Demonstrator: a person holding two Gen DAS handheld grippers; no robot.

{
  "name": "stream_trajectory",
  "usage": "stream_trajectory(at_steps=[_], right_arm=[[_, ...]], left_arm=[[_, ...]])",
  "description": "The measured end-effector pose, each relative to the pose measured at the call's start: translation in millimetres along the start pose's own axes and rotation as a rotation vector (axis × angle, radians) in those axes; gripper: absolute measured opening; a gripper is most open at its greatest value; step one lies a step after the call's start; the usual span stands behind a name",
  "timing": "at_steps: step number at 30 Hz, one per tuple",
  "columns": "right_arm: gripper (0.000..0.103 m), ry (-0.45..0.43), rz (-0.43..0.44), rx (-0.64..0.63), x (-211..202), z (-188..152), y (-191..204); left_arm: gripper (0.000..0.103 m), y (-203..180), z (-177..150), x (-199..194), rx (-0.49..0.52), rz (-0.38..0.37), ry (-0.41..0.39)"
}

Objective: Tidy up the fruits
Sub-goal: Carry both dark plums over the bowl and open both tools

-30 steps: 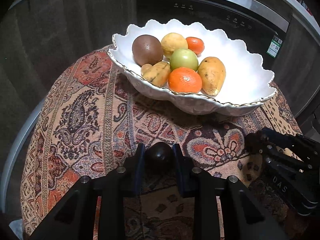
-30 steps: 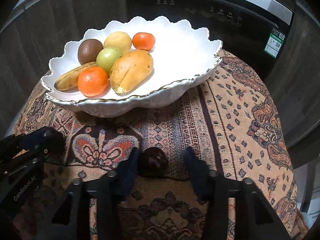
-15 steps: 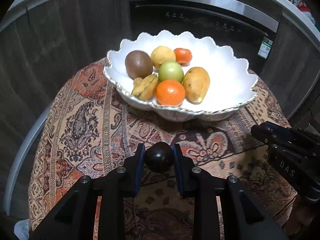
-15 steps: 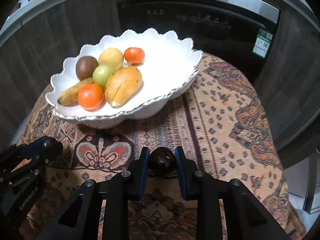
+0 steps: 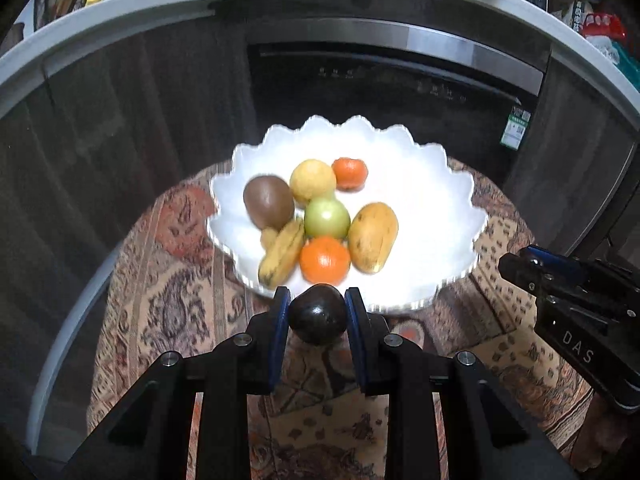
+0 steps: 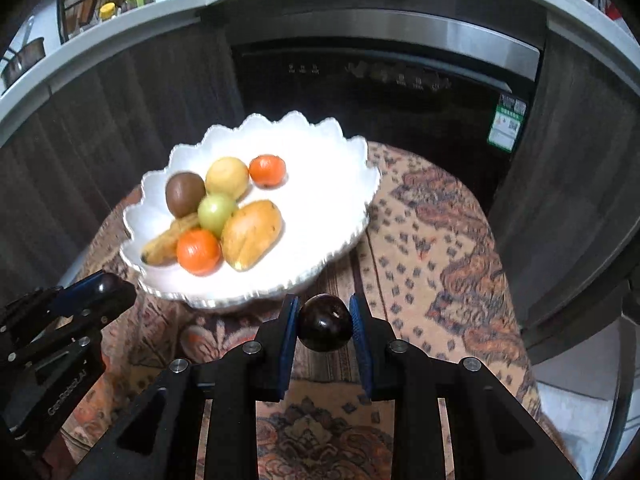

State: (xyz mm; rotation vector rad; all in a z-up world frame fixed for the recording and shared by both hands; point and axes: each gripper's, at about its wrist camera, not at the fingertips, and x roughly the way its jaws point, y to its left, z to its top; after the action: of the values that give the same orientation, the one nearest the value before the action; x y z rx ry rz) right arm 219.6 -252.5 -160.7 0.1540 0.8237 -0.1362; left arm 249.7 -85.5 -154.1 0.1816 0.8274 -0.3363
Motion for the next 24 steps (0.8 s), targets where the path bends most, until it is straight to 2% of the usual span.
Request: stream_trajectory(at_steps=[11,24], right_arm=[[0.027,-0.043,0.006,-0.042,6,52,9],[0.027,-0.011,0.011,-0.029,47,91,3]], left_arm=[[0.028,13,50,16,-0.010,0.003,-0.020],[0.028,17,88,59,0.005,0.000,0.011]])
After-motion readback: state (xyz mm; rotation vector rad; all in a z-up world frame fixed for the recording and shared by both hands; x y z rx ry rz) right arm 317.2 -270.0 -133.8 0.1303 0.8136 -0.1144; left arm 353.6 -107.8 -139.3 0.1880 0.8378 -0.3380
